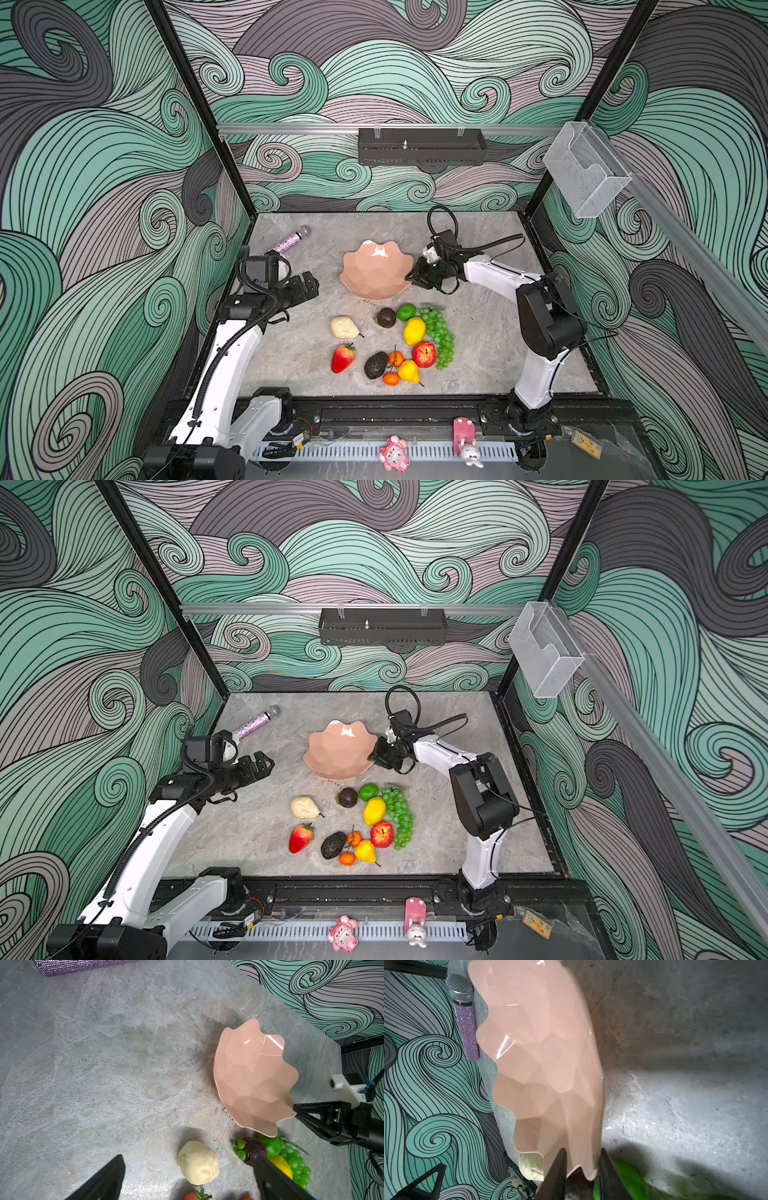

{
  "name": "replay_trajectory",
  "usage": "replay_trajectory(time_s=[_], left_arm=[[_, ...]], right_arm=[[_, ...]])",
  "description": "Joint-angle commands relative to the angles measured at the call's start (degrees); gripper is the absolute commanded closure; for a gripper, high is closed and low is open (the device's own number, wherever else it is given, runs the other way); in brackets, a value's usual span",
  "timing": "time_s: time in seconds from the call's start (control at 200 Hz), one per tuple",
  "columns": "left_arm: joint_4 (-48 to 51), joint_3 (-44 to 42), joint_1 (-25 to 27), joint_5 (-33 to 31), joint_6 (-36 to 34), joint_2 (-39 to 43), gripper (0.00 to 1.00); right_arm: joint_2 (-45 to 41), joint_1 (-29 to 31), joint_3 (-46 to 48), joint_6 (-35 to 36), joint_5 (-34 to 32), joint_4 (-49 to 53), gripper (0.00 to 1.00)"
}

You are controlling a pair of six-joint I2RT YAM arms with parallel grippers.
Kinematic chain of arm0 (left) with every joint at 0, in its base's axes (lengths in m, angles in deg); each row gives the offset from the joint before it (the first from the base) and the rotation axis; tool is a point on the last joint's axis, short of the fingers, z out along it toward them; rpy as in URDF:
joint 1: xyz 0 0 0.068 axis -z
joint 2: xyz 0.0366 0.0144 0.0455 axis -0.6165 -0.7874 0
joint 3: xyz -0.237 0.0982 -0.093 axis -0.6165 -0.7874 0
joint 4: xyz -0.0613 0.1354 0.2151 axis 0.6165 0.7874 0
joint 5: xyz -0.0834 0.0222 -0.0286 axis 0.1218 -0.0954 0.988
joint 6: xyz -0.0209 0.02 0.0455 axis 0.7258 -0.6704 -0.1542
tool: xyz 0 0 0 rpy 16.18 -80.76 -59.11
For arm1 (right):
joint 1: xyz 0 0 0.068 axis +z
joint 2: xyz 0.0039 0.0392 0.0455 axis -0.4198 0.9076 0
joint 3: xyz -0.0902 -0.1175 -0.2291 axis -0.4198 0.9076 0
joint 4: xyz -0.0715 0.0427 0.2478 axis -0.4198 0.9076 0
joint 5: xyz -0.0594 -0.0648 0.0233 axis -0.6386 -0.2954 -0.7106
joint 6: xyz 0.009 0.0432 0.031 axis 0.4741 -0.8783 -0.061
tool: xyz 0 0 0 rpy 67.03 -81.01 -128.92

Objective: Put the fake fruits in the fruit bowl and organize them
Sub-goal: 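Drag the pink bowl toward the fruit pile and release it, then grasp the cream pear with the left gripper while the right gripper withdraws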

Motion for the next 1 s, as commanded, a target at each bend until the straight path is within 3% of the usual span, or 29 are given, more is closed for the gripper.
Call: replay_trajectory(time_s=[0.0, 0.185, 0.345, 0.525, 0.665, 0.786, 0.996], left_arm=[[-0.11, 0.02, -0.64, 0.51, 0.49, 0.53, 0.01], [-0.34, -0.06, -0.73, 2.2, -0.15, 0.14, 0.01], [-1.12, 0.02, -0.73, 5.59, -0.56, -1.08, 0.03], [-1.12, -0.15, -0.3, 8.32, -0.47, -3.74, 0.04], [4.34, 0.98, 6.47, 0.67, 0.36, -7.11, 0.04], [9.58, 0.73, 10.62, 0.62, 4.5, -11.74, 0.04], [0.71, -5.52, 15.8, 1.95, 12.59, -14.16, 0.04]], right_arm=[[-2.43, -0.34, 0.44, 1.47, -0.94, 1.89, 0.64], [-8.79, -4.29, 0.33, 6.67, -1.93, 8.18, 0.51], [-18.43, -9.47, 6.69, 10.93, -2.77, 11.19, 0.44], [-28.89, -10.53, 14.8, 14.96, -4.04, 16.14, 0.39], [-38.44, -10.52, 21.4, 15.0, -4.39, 18.18, 0.35], [-46.56, -10.29, 26.08, 14.2, -6.19, 18.3, 0.27], [-54.73, -10.09, 31.14, 14.36, -8.91, 11.13, 0.08]])
